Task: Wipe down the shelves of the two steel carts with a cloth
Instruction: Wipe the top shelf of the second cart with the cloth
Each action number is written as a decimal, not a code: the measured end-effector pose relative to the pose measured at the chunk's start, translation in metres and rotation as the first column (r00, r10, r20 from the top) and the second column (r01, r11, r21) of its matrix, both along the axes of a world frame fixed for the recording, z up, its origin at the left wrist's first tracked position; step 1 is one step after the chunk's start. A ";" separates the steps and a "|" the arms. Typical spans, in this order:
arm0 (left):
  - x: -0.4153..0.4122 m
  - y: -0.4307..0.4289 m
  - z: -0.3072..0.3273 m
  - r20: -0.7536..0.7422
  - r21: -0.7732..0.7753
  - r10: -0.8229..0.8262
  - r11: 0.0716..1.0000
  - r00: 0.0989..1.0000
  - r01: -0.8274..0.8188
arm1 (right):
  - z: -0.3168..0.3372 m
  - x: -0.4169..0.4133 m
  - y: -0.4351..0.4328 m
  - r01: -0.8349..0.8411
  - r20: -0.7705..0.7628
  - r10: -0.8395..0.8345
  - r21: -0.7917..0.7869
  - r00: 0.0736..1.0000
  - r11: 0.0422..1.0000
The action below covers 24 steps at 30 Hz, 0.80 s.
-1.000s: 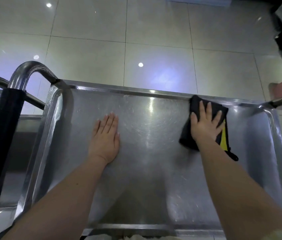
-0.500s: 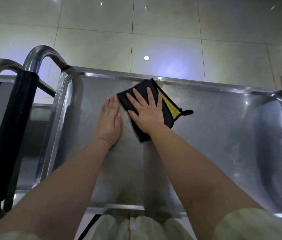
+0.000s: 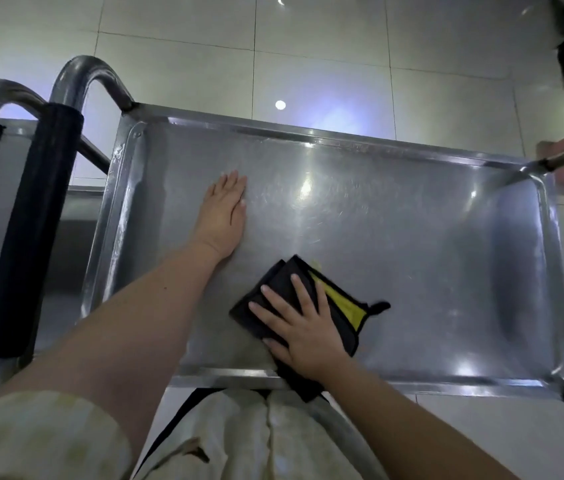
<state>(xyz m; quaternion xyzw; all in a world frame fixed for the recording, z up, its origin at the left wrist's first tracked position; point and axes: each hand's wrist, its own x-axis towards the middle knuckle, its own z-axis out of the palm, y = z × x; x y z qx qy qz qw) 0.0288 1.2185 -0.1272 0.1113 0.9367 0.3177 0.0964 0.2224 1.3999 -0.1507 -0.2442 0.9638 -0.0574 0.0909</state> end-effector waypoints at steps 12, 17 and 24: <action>-0.001 0.005 -0.021 -0.109 -0.280 -0.109 0.957 0.988 0.075 | -0.001 -0.249 0.095 0.673 0.058 -0.683 0.128 0.728 0.729; 0.001 0.004 -0.025 -0.114 -0.346 -0.176 0.929 0.978 0.127 | 0.004 -0.154 0.070 0.681 0.077 -0.686 0.082 0.724 0.728; 0.001 0.005 -0.023 -0.083 -0.421 -0.188 0.897 0.979 0.137 | 0.012 0.020 0.033 0.667 0.149 -0.682 0.144 0.716 0.731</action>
